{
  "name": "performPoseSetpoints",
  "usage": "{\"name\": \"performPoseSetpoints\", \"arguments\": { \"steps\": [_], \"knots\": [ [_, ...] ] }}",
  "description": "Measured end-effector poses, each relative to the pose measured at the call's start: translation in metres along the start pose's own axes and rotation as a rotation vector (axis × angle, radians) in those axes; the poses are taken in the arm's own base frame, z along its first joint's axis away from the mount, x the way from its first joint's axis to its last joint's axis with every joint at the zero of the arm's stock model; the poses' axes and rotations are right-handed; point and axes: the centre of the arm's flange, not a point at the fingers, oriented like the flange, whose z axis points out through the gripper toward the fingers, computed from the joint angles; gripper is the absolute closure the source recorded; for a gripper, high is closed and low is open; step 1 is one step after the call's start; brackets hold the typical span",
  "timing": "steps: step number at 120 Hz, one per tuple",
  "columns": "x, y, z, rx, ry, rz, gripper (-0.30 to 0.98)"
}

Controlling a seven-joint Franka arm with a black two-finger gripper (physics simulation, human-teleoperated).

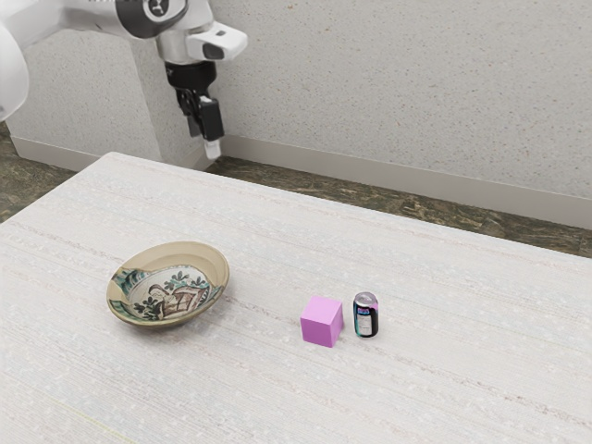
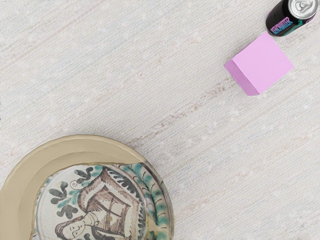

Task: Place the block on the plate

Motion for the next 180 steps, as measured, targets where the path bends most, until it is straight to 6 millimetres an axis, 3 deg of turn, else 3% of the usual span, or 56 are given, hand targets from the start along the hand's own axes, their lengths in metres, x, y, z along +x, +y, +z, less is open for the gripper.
{"name": "performPoseSetpoints", "arguments": {
  "steps": [21, 44, 65, 110, 139, 153, 166, 180],
  "knots": [
    [0.001, -0.002, 0.005, -0.006, -0.006, 0.043, 0.00],
    [0.047, 0.052, 0.050, -0.036, -0.052, 0.189, 0.00],
    [0.055, 0.065, 0.095, -0.060, -0.083, 0.258, 0.00],
    [0.102, 0.135, 0.167, -0.051, -0.088, 0.518, 0.00],
    [0.128, 0.156, 0.222, -0.075, -0.110, 0.611, 0.00],
    [0.130, 0.156, 0.232, -0.083, -0.097, 0.627, 0.00],
    [0.117, 0.154, 0.257, -0.115, -0.099, 0.622, 0.00],
    [0.108, 0.149, 0.268, -0.123, -0.078, 0.613, 0.00]
  ]
}}
